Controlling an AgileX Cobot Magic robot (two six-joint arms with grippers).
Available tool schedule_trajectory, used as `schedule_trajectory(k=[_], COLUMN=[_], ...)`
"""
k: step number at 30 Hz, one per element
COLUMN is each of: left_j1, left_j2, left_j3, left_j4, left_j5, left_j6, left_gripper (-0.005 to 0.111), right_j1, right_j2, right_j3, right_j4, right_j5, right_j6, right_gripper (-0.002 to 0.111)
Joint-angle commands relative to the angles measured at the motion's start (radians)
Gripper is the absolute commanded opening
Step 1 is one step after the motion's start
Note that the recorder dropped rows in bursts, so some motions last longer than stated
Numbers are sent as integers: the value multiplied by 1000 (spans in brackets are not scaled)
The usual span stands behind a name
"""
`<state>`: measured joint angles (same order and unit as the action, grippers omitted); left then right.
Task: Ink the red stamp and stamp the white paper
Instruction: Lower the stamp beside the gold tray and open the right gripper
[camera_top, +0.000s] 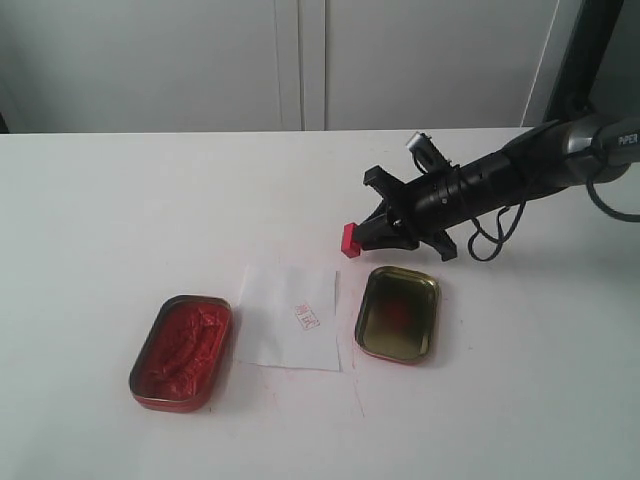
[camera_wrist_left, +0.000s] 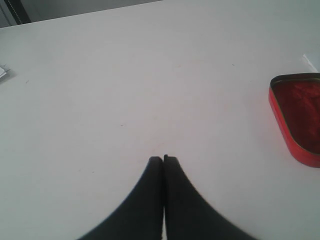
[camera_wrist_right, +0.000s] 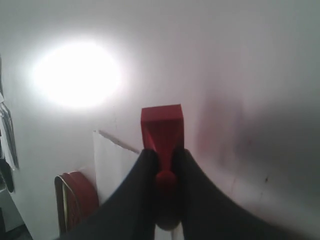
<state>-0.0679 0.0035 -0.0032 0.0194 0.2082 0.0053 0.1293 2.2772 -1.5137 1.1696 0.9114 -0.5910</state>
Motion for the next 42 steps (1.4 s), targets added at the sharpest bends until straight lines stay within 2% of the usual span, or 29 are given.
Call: schedule_trajectory(k=[1,21,30,42], left_j1=[1,1,1,1], left_j2=[-3,-3,-3,-3], left_j3=[3,3,3,3], left_j4=[-3,-3,-3,-3], left_j5=[1,1,1,1], left_j6=[3,3,3,3], left_gripper=[0,0,0,0], right_j1=[-4,-4,-4,-4], right_j2=[-2,-2,-22,-106], right_j3=[3,3,3,3], right_j4=[-10,-71,-95,-402], right_j5=[-22,-41,-58,-137], right_j6=[44,99,111,373], right_gripper=[0,36,37,37])
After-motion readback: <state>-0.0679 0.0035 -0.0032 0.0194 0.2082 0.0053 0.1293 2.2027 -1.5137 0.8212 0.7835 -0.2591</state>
